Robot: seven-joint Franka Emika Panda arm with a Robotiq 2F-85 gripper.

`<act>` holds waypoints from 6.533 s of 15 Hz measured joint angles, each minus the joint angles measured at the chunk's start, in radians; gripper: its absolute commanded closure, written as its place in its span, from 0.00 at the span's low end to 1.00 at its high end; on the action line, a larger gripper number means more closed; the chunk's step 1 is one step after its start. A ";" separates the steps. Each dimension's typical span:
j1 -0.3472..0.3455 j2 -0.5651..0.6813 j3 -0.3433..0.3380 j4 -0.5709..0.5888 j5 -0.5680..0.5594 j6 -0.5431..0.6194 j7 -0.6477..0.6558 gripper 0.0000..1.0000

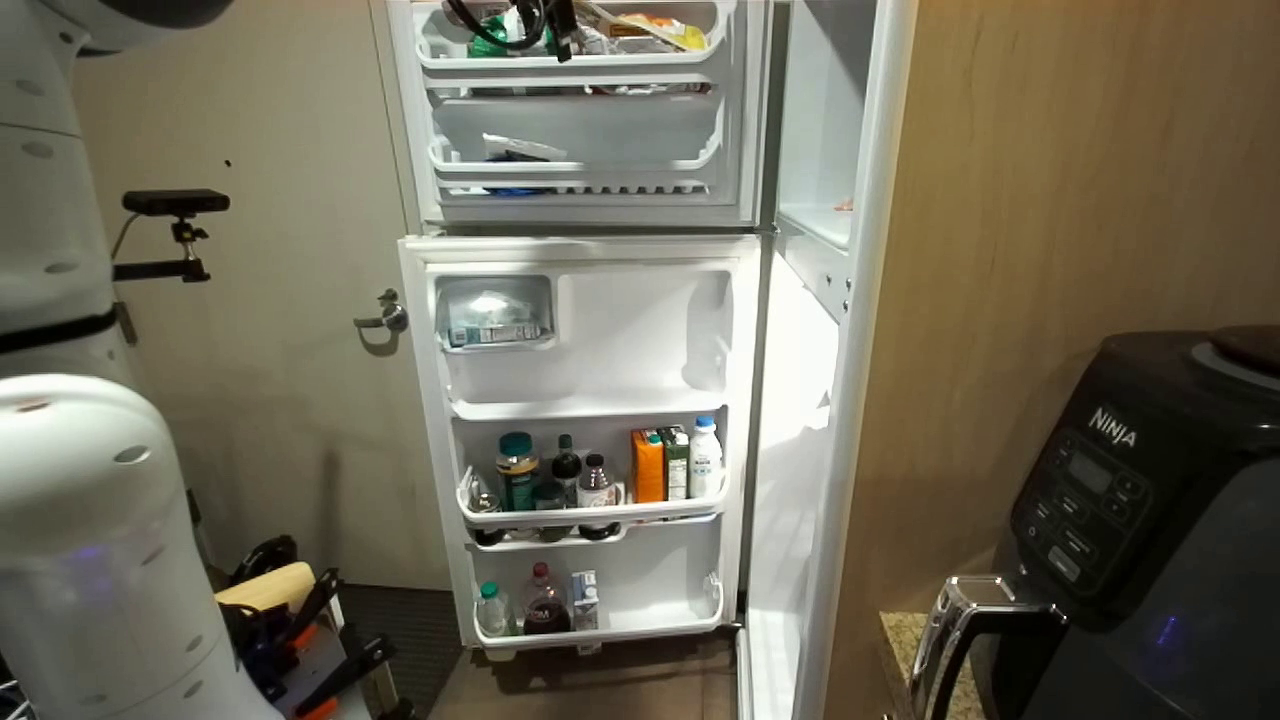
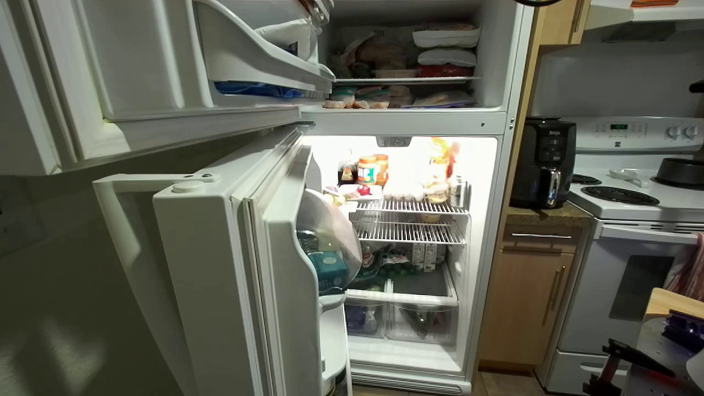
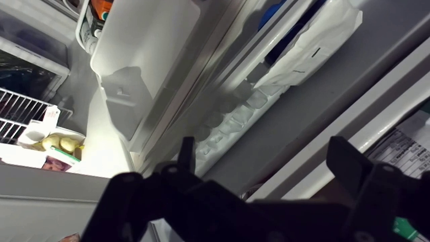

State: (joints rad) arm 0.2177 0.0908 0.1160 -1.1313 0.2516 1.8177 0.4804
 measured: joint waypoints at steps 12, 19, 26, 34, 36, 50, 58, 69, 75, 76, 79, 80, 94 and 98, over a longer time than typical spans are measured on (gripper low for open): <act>0.067 0.015 0.001 0.000 -0.115 0.085 0.282 0.00; 0.106 0.018 0.002 -0.001 -0.202 0.123 0.410 0.00; 0.111 0.033 -0.013 -0.001 -0.262 0.141 0.462 0.00; 0.112 0.040 -0.025 -0.001 -0.265 0.166 0.467 0.00; 0.113 0.040 -0.025 -0.001 -0.265 0.169 0.467 0.00; 0.114 0.061 -0.029 0.007 -0.267 0.202 0.467 0.00; 0.127 0.079 -0.028 0.019 -0.291 0.295 0.467 0.00; 0.153 0.105 -0.026 0.019 -0.292 0.339 0.467 0.00; 0.153 0.125 -0.029 0.031 -0.293 0.351 0.467 0.00; 0.153 0.127 -0.030 0.032 -0.293 0.351 0.467 0.00; 0.153 0.133 -0.030 0.037 -0.296 0.351 0.467 0.00; 0.153 0.136 -0.030 0.039 -0.298 0.351 0.467 0.00; 0.164 0.188 -0.029 0.106 -0.300 0.363 0.462 0.86; 0.167 0.196 -0.029 0.121 -0.300 0.364 0.464 0.78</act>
State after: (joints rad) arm 0.3851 0.2872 0.0869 -1.0100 -0.0487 2.1813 0.9444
